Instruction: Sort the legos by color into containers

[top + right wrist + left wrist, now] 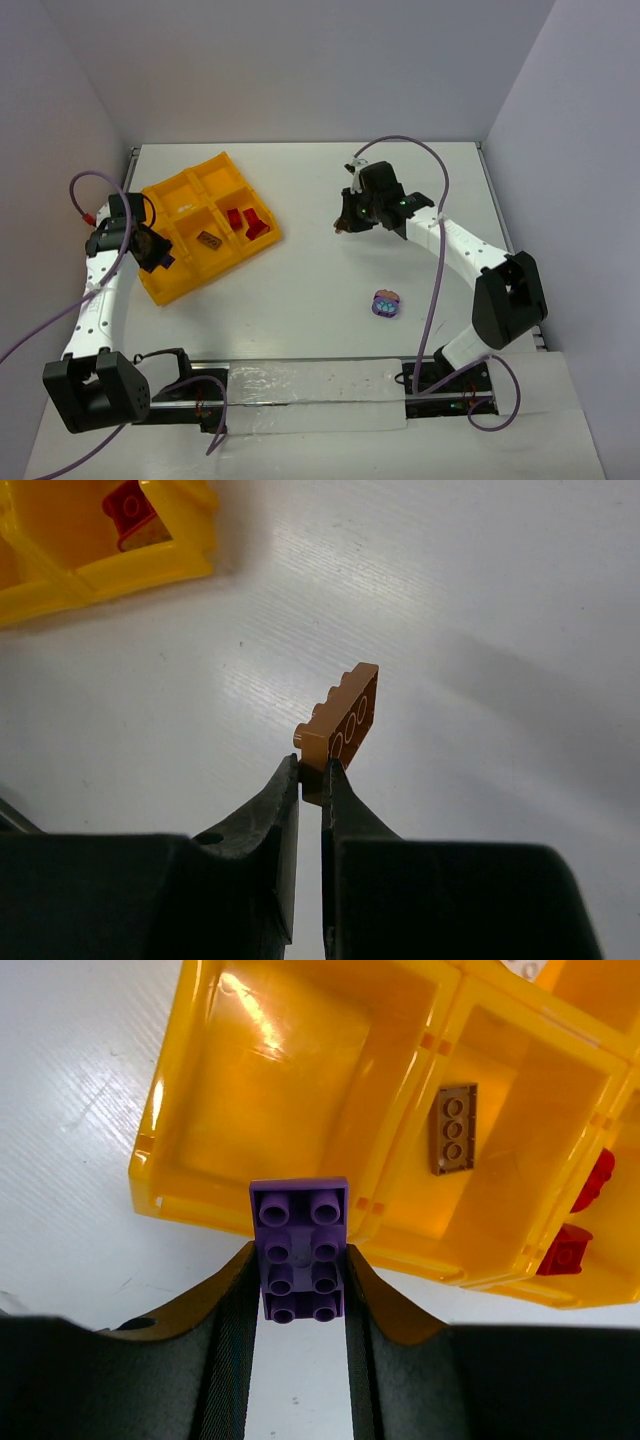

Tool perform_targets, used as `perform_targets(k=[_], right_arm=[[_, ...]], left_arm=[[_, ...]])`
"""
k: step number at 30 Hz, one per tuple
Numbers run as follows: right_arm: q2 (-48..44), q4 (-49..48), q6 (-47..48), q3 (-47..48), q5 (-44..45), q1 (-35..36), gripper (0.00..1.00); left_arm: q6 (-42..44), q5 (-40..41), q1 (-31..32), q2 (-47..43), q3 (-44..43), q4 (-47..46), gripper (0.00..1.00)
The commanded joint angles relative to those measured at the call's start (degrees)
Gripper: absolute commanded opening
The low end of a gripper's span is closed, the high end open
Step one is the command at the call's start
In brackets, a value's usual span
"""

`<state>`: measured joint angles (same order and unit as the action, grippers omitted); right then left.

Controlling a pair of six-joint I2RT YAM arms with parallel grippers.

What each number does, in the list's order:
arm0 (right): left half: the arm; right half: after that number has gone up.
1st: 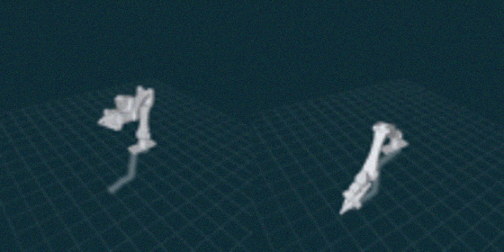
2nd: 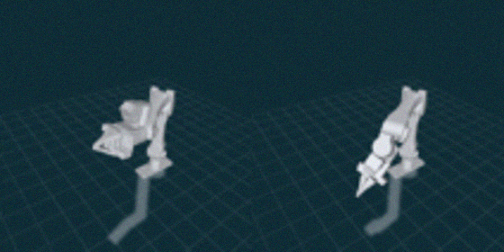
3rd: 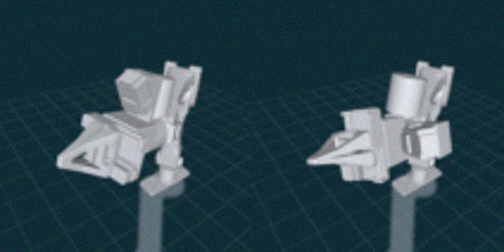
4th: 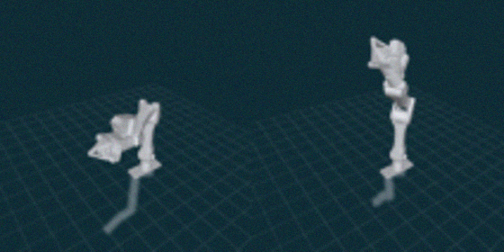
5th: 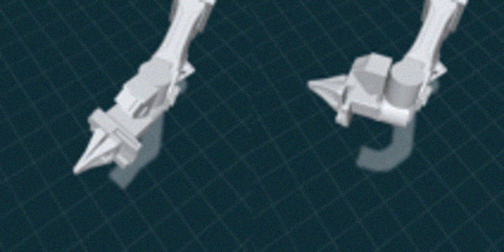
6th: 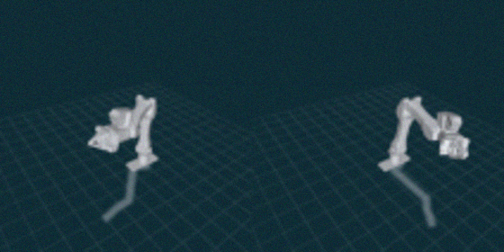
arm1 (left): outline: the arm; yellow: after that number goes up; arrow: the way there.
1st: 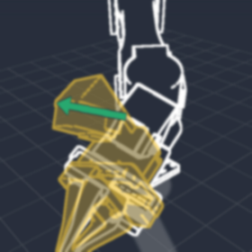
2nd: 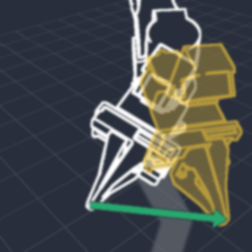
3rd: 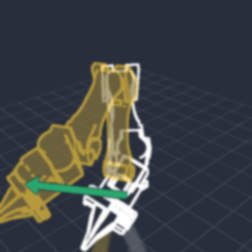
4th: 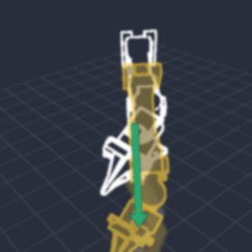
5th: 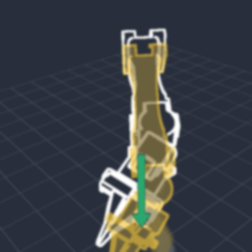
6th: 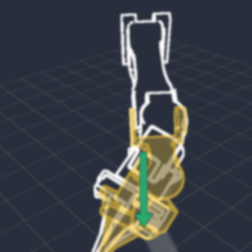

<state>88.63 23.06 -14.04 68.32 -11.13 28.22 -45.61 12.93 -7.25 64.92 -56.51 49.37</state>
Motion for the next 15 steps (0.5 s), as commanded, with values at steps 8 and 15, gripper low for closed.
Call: perform_targets(k=[8, 15], right_arm=[[-6.5, -8.3, 8.8, -7.0, 5.5, 2.3, 0.00], [-5.4, -8.2, 10.0, -6.6, 6.9, 3.2, 0.00]], left_arm=[[-1.7, 5.9, -0.4, -2.4, -4.7, 4.5, 0.00], [-0.3, 8.4, -0.7, 0.9, -7.0, 7.7, 0.00]])
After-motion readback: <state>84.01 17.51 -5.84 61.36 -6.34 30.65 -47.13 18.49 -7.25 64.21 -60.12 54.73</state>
